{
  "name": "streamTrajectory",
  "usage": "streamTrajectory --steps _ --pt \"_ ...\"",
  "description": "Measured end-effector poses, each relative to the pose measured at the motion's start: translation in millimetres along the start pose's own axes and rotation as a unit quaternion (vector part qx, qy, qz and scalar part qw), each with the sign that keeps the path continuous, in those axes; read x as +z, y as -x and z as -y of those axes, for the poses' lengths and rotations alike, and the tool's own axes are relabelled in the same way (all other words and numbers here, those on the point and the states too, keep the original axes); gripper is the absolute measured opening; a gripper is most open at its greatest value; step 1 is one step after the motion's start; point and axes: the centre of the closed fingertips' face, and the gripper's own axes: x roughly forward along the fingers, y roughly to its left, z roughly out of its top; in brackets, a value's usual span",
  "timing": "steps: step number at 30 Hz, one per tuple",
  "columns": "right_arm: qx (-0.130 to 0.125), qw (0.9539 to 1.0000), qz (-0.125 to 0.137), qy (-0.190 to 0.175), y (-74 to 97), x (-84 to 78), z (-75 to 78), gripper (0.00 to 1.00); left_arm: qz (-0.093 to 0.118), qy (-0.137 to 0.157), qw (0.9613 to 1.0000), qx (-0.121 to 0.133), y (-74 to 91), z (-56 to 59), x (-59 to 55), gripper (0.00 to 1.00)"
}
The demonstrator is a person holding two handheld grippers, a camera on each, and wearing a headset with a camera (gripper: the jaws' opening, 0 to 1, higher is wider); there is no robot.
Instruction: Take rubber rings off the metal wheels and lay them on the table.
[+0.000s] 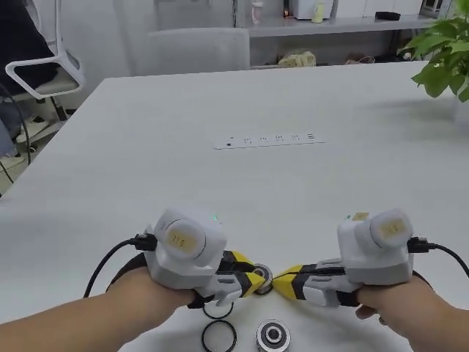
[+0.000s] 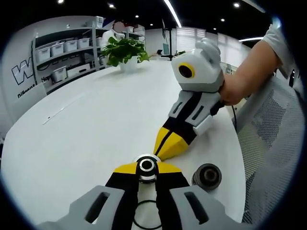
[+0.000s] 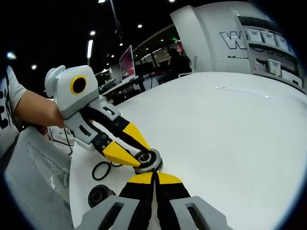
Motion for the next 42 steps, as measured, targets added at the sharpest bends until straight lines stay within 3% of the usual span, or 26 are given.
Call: streamTrajectory --steps 2,3,6,16,22,26,42 --pt "-0.006 0.9998 0.013 -0.012 2.8 4.3 1.6 0.0 0.0 0.0 1.0 0.001 0.2 0.0 -0.1 0.07" --pt "-0.006 0.9989 0.032 -0.035 5.0 11.5 2.3 0.0 0.0 0.0 1.0 0.001 0.1 0.1 0.0 0.07" --pt "-0.006 0.9995 0.027 -0.018 5.0 12.2 1.0 0.0 -0.002 0.0 1.0 0.002 -0.3 1.0 0.4 0.07" --pt "-0.005 0.9985 0.027 -0.048 4.7 13.0 -3.3 0.0 -0.006 -0.002 1.0 0.003 -0.5 1.0 -0.3 0.07" --pt "-0.001 0.999 0.025 -0.038 3.7 15.7 -7.4 0.0 -0.008 -0.002 1.0 0.003 -0.7 0.8 -0.4 0.07" --pt "0.001 0.9998 0.019 -0.011 1.3 17.0 -12.2 0.0 -0.009 -0.001 1.0 0.003 -0.9 0.6 -0.5 0.07" --pt "0.002 0.9998 0.021 -0.004 2.4 18.2 -13.8 0.0 -0.008 0.003 1.0 0.004 -0.9 1.7 -0.4 0.07"
